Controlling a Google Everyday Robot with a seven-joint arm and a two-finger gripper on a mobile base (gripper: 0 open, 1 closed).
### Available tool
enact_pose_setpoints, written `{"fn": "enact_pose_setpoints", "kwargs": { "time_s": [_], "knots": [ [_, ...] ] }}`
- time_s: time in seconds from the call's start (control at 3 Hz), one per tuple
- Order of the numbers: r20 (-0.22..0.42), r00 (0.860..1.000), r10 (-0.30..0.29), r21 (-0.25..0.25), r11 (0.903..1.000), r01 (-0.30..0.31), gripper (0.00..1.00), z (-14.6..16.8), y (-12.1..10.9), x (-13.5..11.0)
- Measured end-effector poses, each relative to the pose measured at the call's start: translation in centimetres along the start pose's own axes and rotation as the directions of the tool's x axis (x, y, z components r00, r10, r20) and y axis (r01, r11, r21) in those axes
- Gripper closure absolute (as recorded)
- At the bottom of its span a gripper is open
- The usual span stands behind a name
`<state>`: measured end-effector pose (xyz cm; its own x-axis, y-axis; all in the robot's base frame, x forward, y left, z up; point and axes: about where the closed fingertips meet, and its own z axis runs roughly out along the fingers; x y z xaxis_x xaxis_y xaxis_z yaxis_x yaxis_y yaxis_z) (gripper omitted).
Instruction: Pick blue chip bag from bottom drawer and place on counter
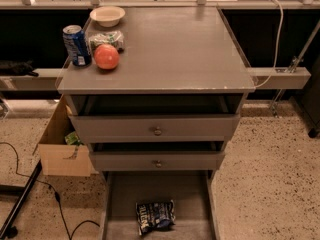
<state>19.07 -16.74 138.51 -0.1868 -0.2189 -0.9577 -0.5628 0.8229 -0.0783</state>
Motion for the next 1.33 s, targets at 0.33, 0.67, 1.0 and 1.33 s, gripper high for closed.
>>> {"fn": "enact_pose_setpoints", "kwargs": {
  "time_s": [0.33, 0.67, 1.0, 1.33],
  "knots": [
    [-0.047, 0.999, 0.011, -0.004, 0.9999, -0.012, 0.00, 1.1, 1.1, 2.0],
    [-0.076, 0.996, 0.036, 0.001, 0.9993, -0.036, 0.00, 1.6, 0.7, 3.3],
    [-0.076, 0.996, 0.036, 0.001, 0.9994, -0.036, 0.00, 1.6, 0.7, 3.3],
    [-0.076, 0.996, 0.036, 0.001, 0.9994, -0.036, 0.00, 1.6, 0.7, 3.3]
  ]
}}
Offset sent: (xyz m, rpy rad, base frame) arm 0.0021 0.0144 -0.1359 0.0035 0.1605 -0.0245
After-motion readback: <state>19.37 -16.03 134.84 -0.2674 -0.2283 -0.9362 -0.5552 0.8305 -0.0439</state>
